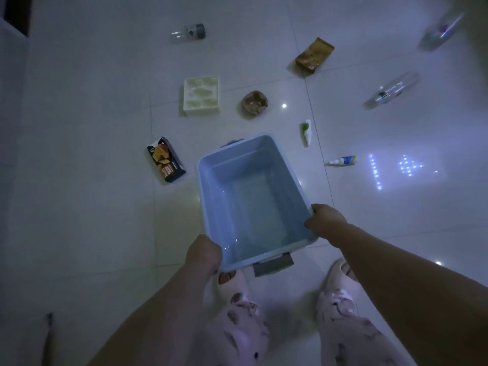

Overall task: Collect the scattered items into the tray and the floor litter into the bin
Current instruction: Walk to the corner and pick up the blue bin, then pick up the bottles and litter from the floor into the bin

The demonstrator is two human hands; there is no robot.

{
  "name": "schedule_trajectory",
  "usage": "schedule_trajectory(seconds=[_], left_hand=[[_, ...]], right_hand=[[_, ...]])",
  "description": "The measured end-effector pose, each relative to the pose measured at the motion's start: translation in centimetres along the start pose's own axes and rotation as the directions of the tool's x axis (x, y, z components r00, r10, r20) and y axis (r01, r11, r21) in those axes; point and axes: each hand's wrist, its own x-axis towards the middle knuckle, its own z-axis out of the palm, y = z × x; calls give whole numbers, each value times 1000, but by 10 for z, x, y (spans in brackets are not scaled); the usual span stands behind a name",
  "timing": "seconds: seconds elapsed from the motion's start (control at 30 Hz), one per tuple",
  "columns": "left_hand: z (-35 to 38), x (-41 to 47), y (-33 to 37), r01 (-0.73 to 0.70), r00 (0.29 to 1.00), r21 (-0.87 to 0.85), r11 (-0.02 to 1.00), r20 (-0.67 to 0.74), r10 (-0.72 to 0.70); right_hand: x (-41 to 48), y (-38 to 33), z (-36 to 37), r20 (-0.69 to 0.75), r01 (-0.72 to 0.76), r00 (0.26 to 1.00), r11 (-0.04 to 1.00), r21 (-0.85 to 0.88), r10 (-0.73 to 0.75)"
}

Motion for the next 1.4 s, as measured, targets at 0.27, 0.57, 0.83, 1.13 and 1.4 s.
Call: schedule_trajectory(seconds=[0.27, 0.57, 0.83, 1.13, 1.4], left_hand=[[82, 144, 38, -88, 984, -64, 994, -163, 77], [119, 253, 73, -236, 860, -219, 947, -501, 98], [135, 281, 99, -222, 844, -269, 937, -534, 47], [159, 276, 130, -374, 627, 335, 865, -596, 502], [176, 270, 155, -534, 626, 329, 779, -466, 625]], right_hand=[[160, 16, 39, -77, 124, 990, 990, 62, -119], [289, -7, 65, -217, 377, 906, 926, 29, -362], [321, -10, 68, -256, 464, 858, 886, 17, -445], [340, 12, 70, -305, 434, 878, 882, 184, -368], [345, 100, 95, 22, 300, 944, 829, -471, -330]])
